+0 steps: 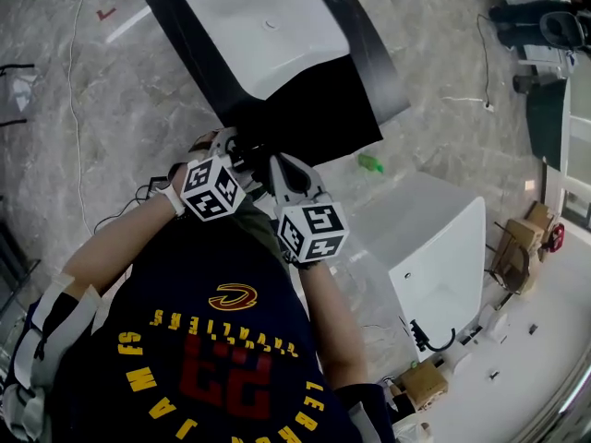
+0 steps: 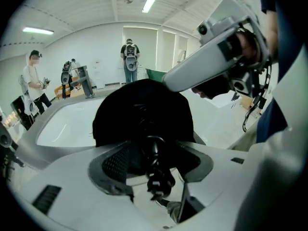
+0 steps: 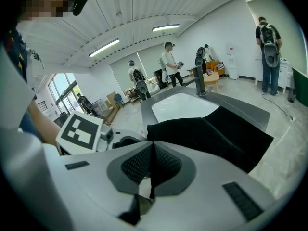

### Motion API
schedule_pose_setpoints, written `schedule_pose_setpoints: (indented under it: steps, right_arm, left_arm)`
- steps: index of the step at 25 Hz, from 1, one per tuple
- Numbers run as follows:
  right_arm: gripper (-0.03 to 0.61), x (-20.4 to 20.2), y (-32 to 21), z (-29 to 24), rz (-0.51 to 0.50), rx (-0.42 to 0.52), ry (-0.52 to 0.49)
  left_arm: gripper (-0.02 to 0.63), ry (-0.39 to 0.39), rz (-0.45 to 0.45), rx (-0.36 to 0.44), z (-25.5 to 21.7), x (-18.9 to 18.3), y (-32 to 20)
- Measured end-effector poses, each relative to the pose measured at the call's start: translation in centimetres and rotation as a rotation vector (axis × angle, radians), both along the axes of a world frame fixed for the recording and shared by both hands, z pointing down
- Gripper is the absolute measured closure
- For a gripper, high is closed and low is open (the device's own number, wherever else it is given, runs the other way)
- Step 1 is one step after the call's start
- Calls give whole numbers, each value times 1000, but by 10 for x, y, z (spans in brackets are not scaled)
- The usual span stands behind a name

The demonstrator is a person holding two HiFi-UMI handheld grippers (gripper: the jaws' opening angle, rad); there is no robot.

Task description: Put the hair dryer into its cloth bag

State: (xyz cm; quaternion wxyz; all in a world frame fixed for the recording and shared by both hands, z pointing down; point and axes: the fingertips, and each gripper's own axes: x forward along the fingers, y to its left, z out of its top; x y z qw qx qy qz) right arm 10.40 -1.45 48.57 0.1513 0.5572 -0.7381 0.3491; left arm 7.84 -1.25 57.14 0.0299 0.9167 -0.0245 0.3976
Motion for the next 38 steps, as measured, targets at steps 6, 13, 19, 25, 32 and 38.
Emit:
schedule_pose_setpoints:
  steps: [6,13,19,25,32,38]
  right_arm:
    - [566,-1,-2,2,13,1,12]
    - [566,-4,2,5,14,-14,20]
    - [566,-13,4,1,9,-14,-1]
    - [566,-18,6,1,23,-23,-46]
    - [566,-15,7,3,40,-25,-43]
    - [566,-14,8,16,37,-45,-39]
  left_arm:
    - [370,-5,41,-36,-6,-46,4]
    - [477,-36,74,-146,5,-46,14]
    - [477,47,72,-142,-10,-19,10]
    - [477,100,47,-151,-1,17,1]
    - [477,190,39,-114,2,48,-11]
    - [474,154,87,-66,2,35,-10]
